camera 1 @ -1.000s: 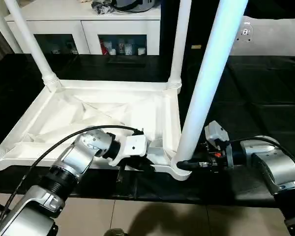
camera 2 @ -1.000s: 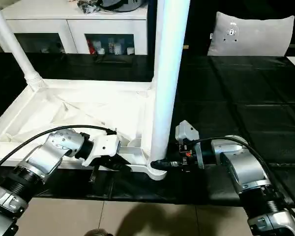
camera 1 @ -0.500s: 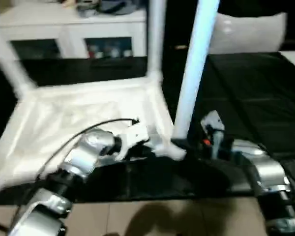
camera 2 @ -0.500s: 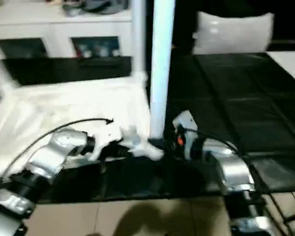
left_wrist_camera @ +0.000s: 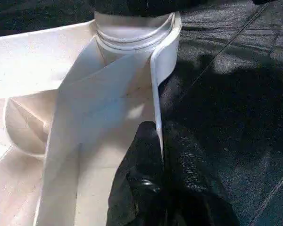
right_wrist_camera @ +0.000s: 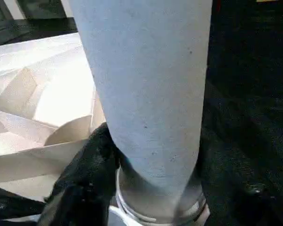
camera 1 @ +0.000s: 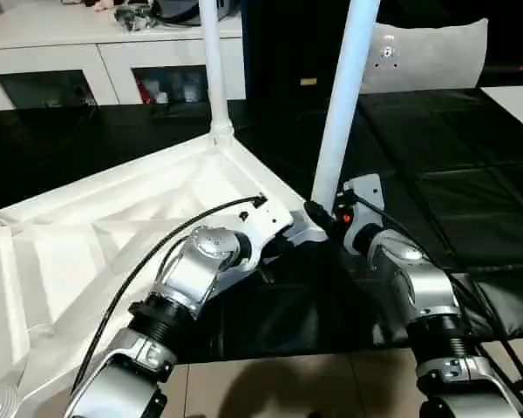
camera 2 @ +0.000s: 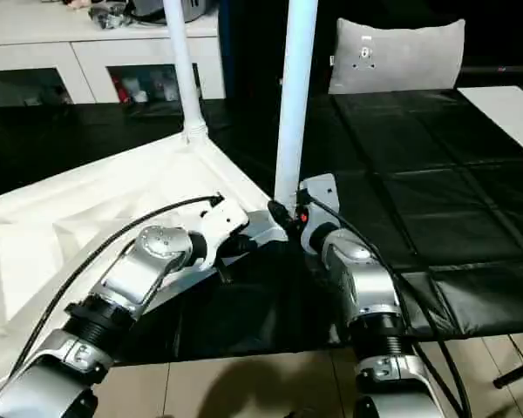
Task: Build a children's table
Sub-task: Rotate leg to tighten
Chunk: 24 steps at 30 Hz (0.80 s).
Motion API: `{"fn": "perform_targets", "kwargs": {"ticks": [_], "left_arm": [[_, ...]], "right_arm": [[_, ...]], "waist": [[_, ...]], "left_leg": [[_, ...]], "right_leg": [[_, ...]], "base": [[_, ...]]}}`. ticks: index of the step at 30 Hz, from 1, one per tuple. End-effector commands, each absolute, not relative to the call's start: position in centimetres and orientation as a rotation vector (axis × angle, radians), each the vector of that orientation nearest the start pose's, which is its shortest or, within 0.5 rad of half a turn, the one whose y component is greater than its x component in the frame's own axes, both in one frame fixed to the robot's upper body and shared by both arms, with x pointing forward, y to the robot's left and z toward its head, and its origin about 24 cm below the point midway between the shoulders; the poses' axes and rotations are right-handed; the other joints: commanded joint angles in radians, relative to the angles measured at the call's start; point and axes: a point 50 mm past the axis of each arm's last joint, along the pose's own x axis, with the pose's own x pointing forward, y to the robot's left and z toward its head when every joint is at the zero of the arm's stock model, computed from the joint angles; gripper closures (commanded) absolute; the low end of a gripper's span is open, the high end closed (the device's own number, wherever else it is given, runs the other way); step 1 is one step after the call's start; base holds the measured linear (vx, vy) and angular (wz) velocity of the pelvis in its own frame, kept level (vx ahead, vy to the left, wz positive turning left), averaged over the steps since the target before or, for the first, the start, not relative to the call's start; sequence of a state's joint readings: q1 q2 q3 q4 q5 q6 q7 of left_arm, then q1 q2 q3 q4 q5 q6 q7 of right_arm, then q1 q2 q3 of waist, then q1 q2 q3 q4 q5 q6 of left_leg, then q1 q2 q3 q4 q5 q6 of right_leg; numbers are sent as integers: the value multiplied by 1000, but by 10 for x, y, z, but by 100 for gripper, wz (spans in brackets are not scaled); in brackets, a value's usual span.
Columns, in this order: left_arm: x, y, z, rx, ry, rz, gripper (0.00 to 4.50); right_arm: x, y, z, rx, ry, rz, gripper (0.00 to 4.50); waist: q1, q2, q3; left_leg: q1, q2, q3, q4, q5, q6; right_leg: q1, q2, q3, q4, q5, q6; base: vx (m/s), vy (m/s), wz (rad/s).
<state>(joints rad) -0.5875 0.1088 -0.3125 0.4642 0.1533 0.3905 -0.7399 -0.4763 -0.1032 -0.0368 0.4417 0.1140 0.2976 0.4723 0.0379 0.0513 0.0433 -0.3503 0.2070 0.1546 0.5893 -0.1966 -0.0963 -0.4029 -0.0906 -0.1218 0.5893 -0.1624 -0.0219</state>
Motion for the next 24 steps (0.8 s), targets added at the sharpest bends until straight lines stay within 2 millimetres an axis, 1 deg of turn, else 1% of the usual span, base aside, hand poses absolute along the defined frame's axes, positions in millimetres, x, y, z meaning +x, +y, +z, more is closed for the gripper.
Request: {"fn": "perform_targets", "kwargs": {"ticks": [1, 2, 3, 4, 5, 6, 8, 9, 10, 11, 12, 13, 14, 15, 16, 17, 18, 19, 20, 21, 22, 23, 24], "left_arm": [[320, 39, 66, 451, 330, -1095, 450], [320, 39, 66, 452, 330, -1095, 450], [321, 44, 64, 463, 334, -1093, 450], [321, 53, 61, 475, 340, -1101, 450], [321, 57, 60, 478, 344, -1104, 450], [320, 61, 60, 487, 343, -1117, 450], [319, 66, 59, 498, 342, -1136, 450], [318, 73, 58, 511, 344, -1158, 450], [318, 73, 58, 512, 344, -1161, 450], [317, 81, 57, 531, 350, -1190, 450], [317, 83, 57, 537, 355, -1198, 450], [316, 87, 57, 550, 356, -1219, 450], [316, 87, 57, 552, 357, -1223, 450], [313, 96, 57, 585, 359, -1288, 450], [313, 96, 57, 585, 359, -1289, 450], [310, 102, 57, 602, 362, -1340, 450], [310, 103, 57, 607, 363, -1355, 450], [308, 107, 58, 620, 360, -1392, 450], [306, 109, 58, 628, 357, -1417, 450], [304, 111, 59, 628, 356, -1449, 450], [301, 114, 61, 630, 357, -1498, 450], [300, 115, 62, 632, 358, -1518, 450], [298, 116, 62, 648, 366, -1549, 450]], "right_arm": [[317, -93, 35, 101, 333, 721, 162], [317, -93, 35, 100, 332, 723, 153], [316, -97, 36, 87, 320, 742, 146], [314, -105, 38, 57, 297, 780, 141], [313, -109, 39, 43, 289, 799, 122], [312, -114, 41, 28, 277, 818, 122], [310, -121, 44, 14, 266, 839, 103], [308, -130, 47, -2, 261, 874, 103], [308, -131, 48, -4, 260, 878, 97], [306, -141, 52, -28, 260, 917, 83], [305, -144, 53, -36, 263, 930, 73], [303, -149, 55, -55, 272, 956, 65], [303, -150, 55, -58, 273, 962, 58], [297, -161, 61, -96, 289, 1048, 58], [297, -161, 61, -96, 290, 1049, 58], [295, -165, 64, -110, 294, 1086, 58], [295, -166, 64, -114, 295, 1097, 58], [294, -169, 67, -120, 296, 1126, 58], [293, -170, 68, -121, 299, 1145, 58], [291, -172, 70, -123, 302, 1178, 58], [289, -173, 71, -137, 308, 1231, 58], [288, -174, 72, -145, 310, 1250, 75], [287, -173, 72, -144, 322, 1284, 75]], "waist": [[10, -10, -60], [11, -10, -60], [11, -9, -60], [13, -8, -61], [15, -8, -61], [16, -9, -61], [20, -9, -61], [21, -8, -61], [26, -8, -61], [30, -9, -61], [32, -9, -62], [32, -9, -64], [33, -9, -63], [35, -10, -63], [38, -10, -63], [44, -9, -63], [47, -9, -63], [53, -11, -63], [56, -10, -62], [57, -11, -62], [60, -10, -62], [65, -11, -62], [66, -11, -62]], "left_leg": [[-12, 6, 4, -65, -200, 77], [-11, 6, 4, -65, -203, 77], [-12, 6, 4, -66, -201, 76], [-12, 8, 3, -66, -202, 78], [-11, 9, 3, -66, -205, 82], [-11, 10, 3, -66, -203, 84], [-12, 10, 4, -67, -201, 88], [-10, 11, 5, -67, -200, 86], [-9, 12, 4, -67, -201, 87], [-10, 13, 4, -67, -194, 90], [-10, 14, 4, -66, -190, 90], [-11, 16, 4, -66, -181, 92], [-11, 16, 3, -67, -180, 93], [-11, 15, 5, -65, -178, 94], [-11, 14, 4, -65, -177, 98], [-11, 16, 6, -64, -169, 103], [-10, 17, 6, -64, -173, 103], [-9, 18, 7, -64, -174, 101], [-9, 19, 7, -65, -177, 96], [-9, 20, 7, -65, -179, 95], [-6, 20, 8, -65, -183, 94], [-7, 23, 7, -66, -184, 92], [-6, 22, 8, -66, -184, 90]], "right_leg": [[61, -53, 42, -92, -377, -127], [61, -54, 42, -94, -384, -125], [62, -53, 43, -93, -384, -123], [62, -53, 43, -92, -377, -123], [61, -53, 45, -91, -363, -126], [61, -53, 46, -91, -358, -127], [63, -53, 46, -88, -350, -132], [62, -54, 47, -87, -348, -138], [62, -54, 47, -88, -348, -139], [63, -55, 49, -86, -335, -142], [64, -54, 49, -83, -324, -145], [64, -53, 50, -79, -298, -155], [63, -54, 49, -79, -294, -158], [64, -54, 49, -78, -286, -165], [67, -54, 49, -78, -287, -164], [65, -55, 51, -75, -281, -167], [64, -56, 51, -77, -289, -166], [62, -56, 51, -77, -301, -166], [62, -56, 52, -76, -307, -165], [61, -56, 52, -77, -310, -164], [60, -57, 52, -77, -314, -166], [60, -56, 53, -74, -312, -168], [59, -56, 53, -74, -310, -168]], "base": [[0, 0, 0], [0, 0, 0], [0, 0, 0], [0, 0, 0], [0, 0, 0], [0, 0, 0], [0, 0, 0], [0, 0, 0], [0, 0, 0], [0, 0, 0], [0, 0, 0], [0, 0, 0], [0, 0, 0], [0, 0, 0], [0, 0, 0], [0, 0, 0], [0, 0, 0], [0, 0, 0], [0, 0, 0], [0, 0, 0], [0, 0, 0], [0, 0, 0], [0, 0, 0]]}}
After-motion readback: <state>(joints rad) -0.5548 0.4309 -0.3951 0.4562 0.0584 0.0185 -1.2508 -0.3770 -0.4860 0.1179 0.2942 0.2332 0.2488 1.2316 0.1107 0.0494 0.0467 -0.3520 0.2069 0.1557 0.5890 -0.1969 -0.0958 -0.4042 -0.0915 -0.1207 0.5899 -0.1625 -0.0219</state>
